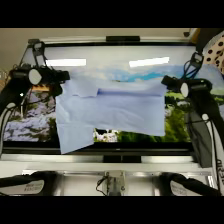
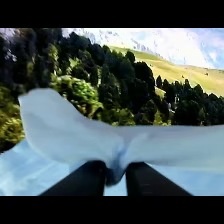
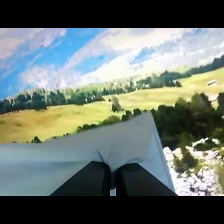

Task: Fold the shirts.

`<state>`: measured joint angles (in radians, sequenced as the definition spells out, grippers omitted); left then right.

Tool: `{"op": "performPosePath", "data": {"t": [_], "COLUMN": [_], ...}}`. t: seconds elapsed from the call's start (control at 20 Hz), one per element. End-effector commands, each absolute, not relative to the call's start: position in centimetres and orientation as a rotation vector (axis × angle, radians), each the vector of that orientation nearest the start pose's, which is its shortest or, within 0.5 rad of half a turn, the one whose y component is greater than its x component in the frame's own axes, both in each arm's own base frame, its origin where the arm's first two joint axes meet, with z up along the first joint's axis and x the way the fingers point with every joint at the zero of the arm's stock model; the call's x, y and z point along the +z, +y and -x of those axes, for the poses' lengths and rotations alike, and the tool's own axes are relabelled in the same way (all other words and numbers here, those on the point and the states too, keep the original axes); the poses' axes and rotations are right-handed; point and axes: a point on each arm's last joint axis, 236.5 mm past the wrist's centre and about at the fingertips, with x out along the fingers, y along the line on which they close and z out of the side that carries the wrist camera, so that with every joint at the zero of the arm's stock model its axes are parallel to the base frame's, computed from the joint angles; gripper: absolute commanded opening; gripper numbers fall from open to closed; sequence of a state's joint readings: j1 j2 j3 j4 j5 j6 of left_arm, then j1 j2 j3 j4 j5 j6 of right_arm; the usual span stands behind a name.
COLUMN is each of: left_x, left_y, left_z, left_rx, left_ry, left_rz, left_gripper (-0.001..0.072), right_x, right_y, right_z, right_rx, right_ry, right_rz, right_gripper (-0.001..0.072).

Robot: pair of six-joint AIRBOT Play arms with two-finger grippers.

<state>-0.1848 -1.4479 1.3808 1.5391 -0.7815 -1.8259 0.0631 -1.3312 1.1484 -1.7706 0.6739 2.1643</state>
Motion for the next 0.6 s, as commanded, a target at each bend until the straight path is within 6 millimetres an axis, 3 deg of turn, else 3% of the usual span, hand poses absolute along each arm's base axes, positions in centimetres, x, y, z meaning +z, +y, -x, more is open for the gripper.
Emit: {"op": "performPosePath", "data": {"t": [0.0, 0.05, 0.1, 0.2, 0.35, 0.45, 0.55], "left_x": [0.7, -0.1, -0.1, 1.5, 3.8, 3.2, 0.7], "left_y": [-12.3, -11.8, -10.8, -6.6, 1.3, 3.1, 2.8], "left_z": [-49.4, -48.3, -47.3, -45.1, -40.4, -37.2, -33.5], "left_rx": [-0.053, -0.043, -0.051, -0.069, 0.026, 0.028, 0.008], "left_ry": [1.055, 1.121, 1.174, 1.296, 1.464, 1.526, 1.58], "left_rz": [0.384, 0.366, 0.324, 0.212, 0.223, 0.325, 0.421], "left_gripper": [0.0492, 0.0604, 0.061, 0.061, 0.0587, 0.0587, 0.0588], "right_x": [-0.2, 0.2, 1.2, 3.3, 3.5, 1.9, 0.1], "right_y": [1.7, 1.8, 1.1, -2.5, -7.5, -7.8, -6.2], "right_z": [-47.4, -47.3, -47.0, -45.1, -38.6, -34.0, -30.8], "right_rx": [-0.247, -0.237, -0.232, -0.273, -0.294, -0.209, -0.104], "right_ry": [0.935, 0.936, 0.939, 0.988, 1.211, 1.387, 1.478], "right_rz": [-0.452, -0.446, -0.401, -0.256, -0.111, -0.145, -0.262], "right_gripper": [0.0223, 0.0475, 0.0574, 0.0574, 0.0566, 0.0566, 0.0566]}}
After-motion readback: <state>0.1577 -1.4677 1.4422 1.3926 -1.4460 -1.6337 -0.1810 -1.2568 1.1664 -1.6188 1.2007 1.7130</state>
